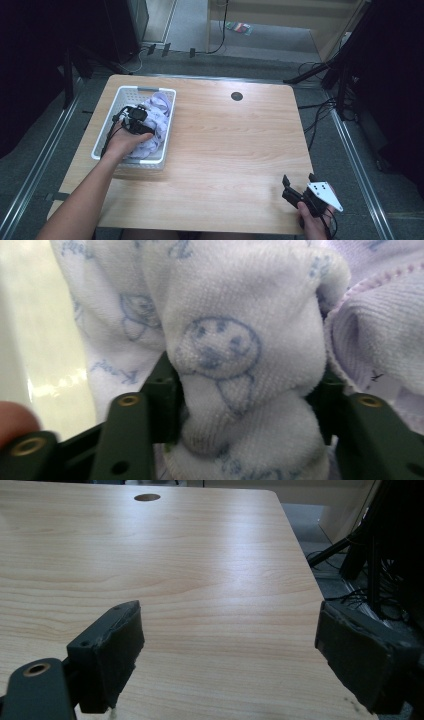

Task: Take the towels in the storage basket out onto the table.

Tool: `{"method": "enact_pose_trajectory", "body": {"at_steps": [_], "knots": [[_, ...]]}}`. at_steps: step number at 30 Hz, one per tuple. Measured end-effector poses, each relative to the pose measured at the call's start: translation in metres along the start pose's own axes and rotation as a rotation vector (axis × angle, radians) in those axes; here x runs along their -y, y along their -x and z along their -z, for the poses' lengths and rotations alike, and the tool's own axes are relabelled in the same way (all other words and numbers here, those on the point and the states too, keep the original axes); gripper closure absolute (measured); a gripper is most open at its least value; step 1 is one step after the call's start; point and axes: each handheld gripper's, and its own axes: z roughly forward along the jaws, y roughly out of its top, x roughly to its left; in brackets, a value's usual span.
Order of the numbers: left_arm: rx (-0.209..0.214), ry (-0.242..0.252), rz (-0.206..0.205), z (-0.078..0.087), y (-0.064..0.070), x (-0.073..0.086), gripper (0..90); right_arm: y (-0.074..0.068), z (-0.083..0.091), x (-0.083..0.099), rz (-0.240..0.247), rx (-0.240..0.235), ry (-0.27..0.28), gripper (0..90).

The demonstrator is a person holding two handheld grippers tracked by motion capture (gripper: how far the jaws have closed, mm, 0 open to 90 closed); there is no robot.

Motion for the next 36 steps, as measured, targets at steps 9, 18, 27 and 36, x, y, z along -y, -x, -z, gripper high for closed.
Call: {"method": "enact_pose_trajectory", "body": {"at_steps": [9, 18, 27, 36], "knots": [[0.043, 0.106, 0.104, 0.016, -0.011, 0.001, 58.9, 0.0, 0.0, 0.0, -0.001, 0.0, 0.0, 12.4], [0.01, 0.319, 0.159, 0.047, -0.012, 0.009, 59.1, 0.0, 0.0, 0.0, 0.0, 0.0, -0.001, 12.4], [-0.018, 0.443, 0.129, 0.07, -0.007, 0.016, 58.8, 0.0, 0.0, 0.0, -0.003, 0.002, -0.001, 12.4], [-0.029, 0.564, 0.144, 0.091, -0.007, 0.022, 58.7, 0.0, 0.0, 0.0, -0.002, 0.002, -0.001, 12.4]]}}
